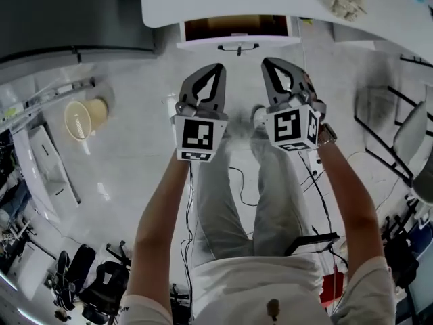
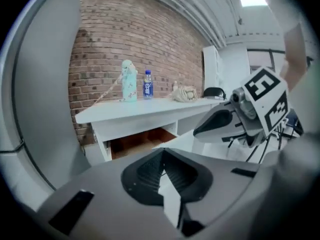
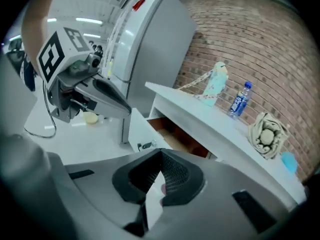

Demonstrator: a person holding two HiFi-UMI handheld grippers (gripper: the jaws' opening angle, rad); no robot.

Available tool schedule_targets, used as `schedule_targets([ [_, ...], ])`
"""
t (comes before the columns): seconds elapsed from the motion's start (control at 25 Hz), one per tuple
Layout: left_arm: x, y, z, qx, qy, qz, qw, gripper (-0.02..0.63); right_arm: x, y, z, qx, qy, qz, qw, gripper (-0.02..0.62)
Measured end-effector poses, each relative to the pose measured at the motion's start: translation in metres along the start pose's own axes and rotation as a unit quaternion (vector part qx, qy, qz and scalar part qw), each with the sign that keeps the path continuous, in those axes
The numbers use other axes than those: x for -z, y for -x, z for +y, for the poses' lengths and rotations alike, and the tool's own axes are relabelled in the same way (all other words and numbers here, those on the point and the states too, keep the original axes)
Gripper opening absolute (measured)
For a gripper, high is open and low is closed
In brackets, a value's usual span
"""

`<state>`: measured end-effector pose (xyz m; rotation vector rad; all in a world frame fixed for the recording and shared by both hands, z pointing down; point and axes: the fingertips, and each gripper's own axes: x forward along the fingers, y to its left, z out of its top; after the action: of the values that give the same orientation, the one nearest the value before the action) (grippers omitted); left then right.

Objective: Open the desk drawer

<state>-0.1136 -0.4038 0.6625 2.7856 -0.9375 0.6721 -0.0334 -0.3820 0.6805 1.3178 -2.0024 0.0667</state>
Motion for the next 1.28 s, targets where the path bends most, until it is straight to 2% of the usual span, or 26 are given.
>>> schedule_targets([
  [0.24,-0.079,0.053,0.0,-0.008,0.021,-0.068,0.9974,0.008,-0.043,0.066,-0.044,-0.018,-0.09,-0.05,0.995,0.026],
  [0.36,-0.123,0.088,0.005,-0.016,0.052,-0.108,0.9927,0.008,-0.073,0.107,-0.063,-0.029,-0.126,-0.097,0.987,0.026],
  [0.48,-0.159,0.13,0.004,-0.031,0.063,-0.13,0.989,0.008,-0.1,0.159,-0.08,-0.023,-0.14,-0.137,0.98,0.026],
  [0.68,-0.208,0.198,0.012,-0.057,0.069,-0.147,0.985,0.008,-0.129,0.239,-0.115,0.007,-0.139,-0.151,0.979,0.026],
  [0.8,-0.234,0.237,0.005,-0.079,0.091,-0.16,0.9797,0.008,-0.134,0.29,-0.134,0.025,-0.156,-0.153,0.975,0.026],
  [0.92,-0.265,0.272,0.006,-0.101,0.105,-0.175,0.9736,0.008,-0.153,0.333,-0.146,0.038,-0.192,-0.173,0.965,0.026],
  [1.04,-0.294,0.301,0.007,-0.112,0.102,-0.194,0.9691,0.008,-0.174,0.363,-0.149,0.043,-0.219,-0.195,0.955,0.026],
  [1.28,-0.34,0.33,-0.001,-0.106,0.098,-0.218,0.9651,0.008,-0.22,0.394,-0.152,0.037,-0.257,-0.239,0.936,0.026],
])
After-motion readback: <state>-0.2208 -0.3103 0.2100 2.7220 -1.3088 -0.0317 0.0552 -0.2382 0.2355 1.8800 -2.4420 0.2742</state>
